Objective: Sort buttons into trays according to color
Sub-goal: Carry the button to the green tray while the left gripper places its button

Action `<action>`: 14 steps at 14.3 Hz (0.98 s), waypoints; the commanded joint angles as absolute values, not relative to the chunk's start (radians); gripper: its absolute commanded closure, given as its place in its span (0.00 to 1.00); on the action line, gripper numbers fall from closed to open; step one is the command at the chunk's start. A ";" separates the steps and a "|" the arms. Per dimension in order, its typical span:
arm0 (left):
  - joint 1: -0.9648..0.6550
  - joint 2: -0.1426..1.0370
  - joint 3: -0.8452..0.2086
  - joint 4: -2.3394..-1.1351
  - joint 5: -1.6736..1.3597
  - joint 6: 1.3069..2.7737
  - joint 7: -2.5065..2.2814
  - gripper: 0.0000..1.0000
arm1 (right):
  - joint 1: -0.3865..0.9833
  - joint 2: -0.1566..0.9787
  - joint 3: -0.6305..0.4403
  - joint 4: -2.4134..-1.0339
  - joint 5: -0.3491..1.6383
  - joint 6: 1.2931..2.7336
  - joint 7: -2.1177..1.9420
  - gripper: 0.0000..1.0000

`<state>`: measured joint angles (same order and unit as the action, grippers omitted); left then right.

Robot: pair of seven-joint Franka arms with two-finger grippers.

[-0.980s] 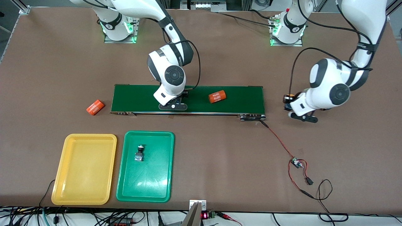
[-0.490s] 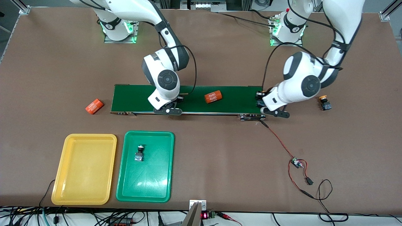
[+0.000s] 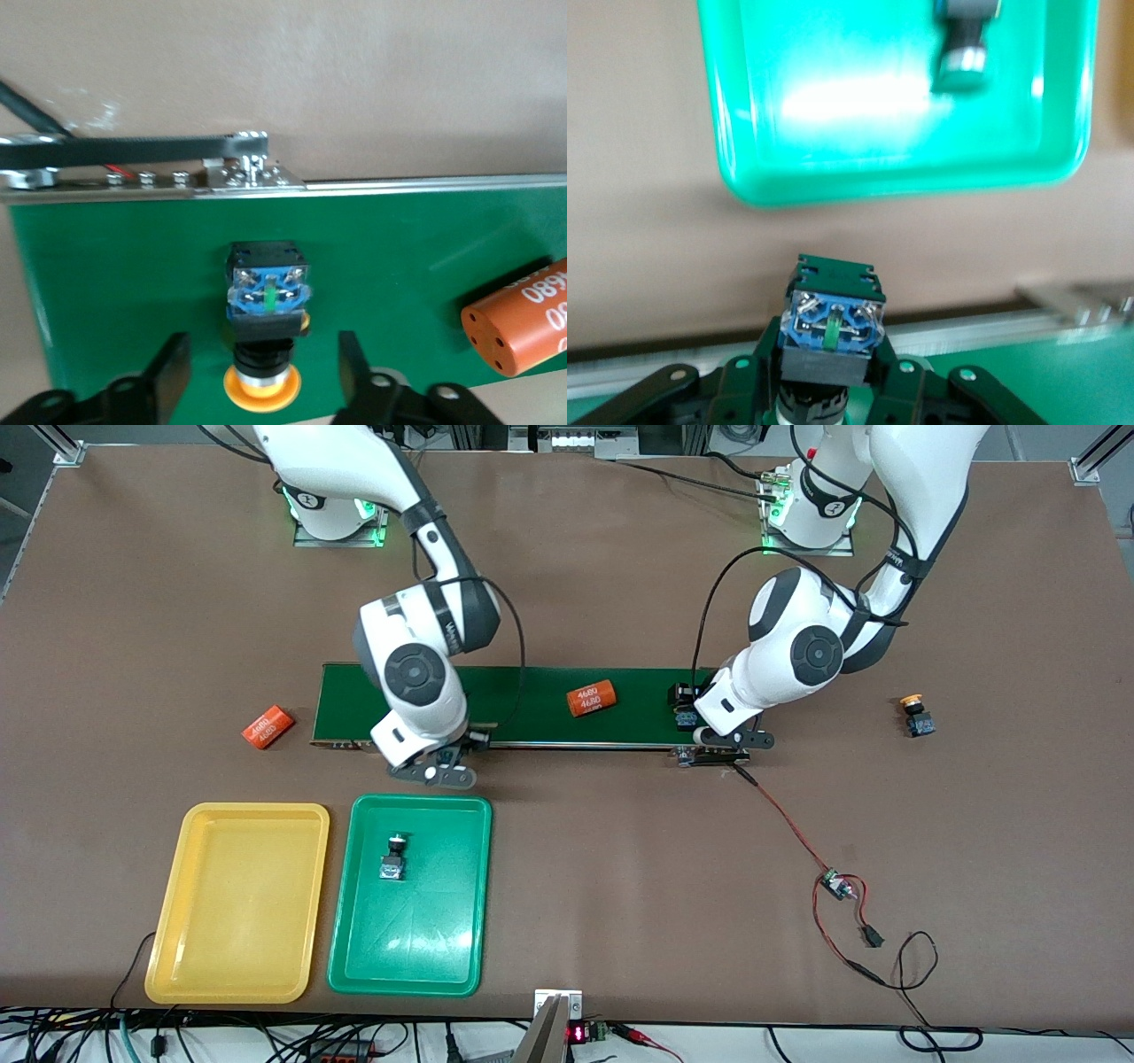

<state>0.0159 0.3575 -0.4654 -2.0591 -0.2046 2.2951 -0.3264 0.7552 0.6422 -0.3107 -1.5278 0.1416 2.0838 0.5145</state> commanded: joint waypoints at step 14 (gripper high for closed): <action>0.241 0.391 -0.063 -2.060 0.130 2.169 -0.192 0.00 | 0.437 1.083 -0.107 -1.011 0.155 2.232 0.134 1.00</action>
<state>0.2087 0.3499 -0.0605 -2.0635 0.0942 2.1493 -0.2499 0.4628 1.0706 -0.1262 -1.0475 0.1478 2.2371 0.1789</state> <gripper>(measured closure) 0.000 0.590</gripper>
